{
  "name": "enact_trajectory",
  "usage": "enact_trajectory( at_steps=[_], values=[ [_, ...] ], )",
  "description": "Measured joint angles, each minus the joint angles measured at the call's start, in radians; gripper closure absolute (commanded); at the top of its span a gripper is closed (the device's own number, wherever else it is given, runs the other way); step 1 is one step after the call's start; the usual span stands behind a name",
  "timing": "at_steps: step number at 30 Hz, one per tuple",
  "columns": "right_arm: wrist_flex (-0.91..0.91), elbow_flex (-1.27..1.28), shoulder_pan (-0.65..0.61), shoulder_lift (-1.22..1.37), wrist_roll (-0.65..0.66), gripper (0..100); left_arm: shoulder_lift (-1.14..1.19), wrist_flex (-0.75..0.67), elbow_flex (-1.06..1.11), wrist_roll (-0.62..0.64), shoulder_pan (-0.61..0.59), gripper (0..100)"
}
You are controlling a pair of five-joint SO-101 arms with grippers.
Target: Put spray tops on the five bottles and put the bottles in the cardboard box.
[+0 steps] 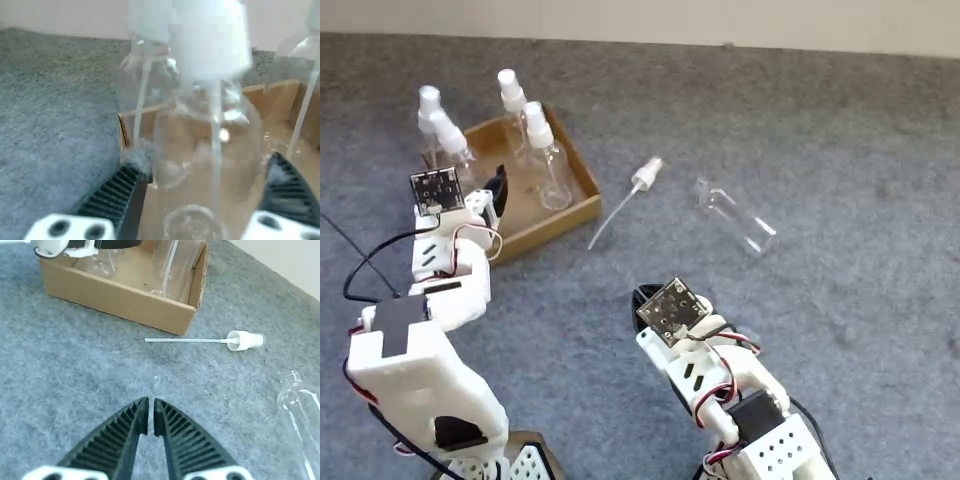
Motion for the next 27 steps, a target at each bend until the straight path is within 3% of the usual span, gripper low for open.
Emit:
enact_trajectory(
  at_steps=[5, 14, 24, 27],
  values=[
    [0.0, 0.0, 0.0, 0.0, 0.0, 97.1, 0.0, -0.008, 0.014, 0.0, -0.017, 66],
    [0.0, 0.0, 0.0, 0.0, 0.0, 97.1, 0.0, -0.207, 0.121, -0.006, -0.043, 66],
    [0.0, 0.0, 0.0, 0.0, 0.0, 97.1, 0.0, -0.219, 0.121, -0.006, -0.043, 66],
    [0.0, 0.0, 0.0, 0.0, 0.0, 97.1, 0.0, -0.163, 0.112, -0.006, -0.043, 66]
  ],
)
